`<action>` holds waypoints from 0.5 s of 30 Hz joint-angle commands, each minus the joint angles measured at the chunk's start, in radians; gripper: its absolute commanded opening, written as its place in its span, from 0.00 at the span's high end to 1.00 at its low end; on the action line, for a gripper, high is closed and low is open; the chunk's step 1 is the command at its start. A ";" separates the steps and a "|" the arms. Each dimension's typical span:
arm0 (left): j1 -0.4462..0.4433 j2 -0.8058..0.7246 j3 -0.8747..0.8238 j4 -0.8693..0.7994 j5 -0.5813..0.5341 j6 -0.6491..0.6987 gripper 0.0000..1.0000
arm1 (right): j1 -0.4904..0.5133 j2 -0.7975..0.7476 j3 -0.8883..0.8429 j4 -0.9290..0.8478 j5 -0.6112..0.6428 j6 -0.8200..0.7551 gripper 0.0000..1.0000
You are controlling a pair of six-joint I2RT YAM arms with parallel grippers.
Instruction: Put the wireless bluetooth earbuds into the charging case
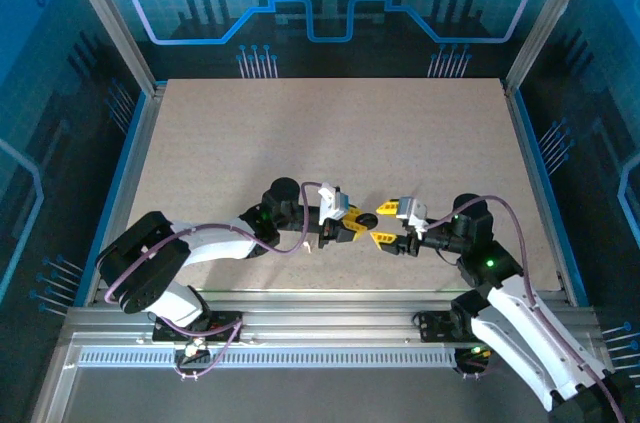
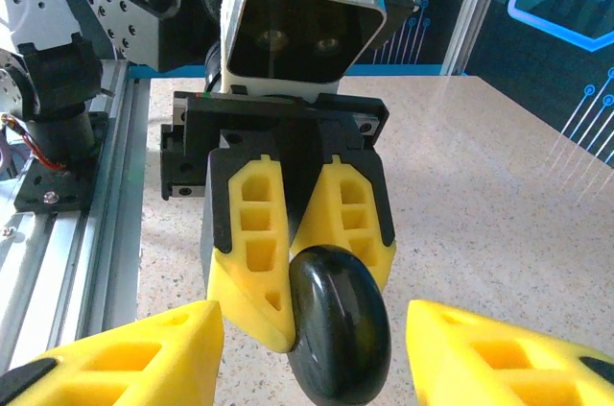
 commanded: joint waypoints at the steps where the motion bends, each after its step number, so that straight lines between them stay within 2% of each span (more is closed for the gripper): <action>1: 0.003 -0.006 0.008 0.037 0.024 0.016 0.83 | -0.014 0.026 0.008 -0.001 0.002 -0.031 0.47; 7: 0.003 -0.009 0.001 0.046 0.032 0.015 0.83 | -0.014 0.082 0.028 0.001 -0.045 -0.051 0.51; 15: 0.002 -0.014 -0.007 0.045 0.033 0.019 0.83 | -0.047 0.124 0.035 0.013 -0.169 -0.052 0.65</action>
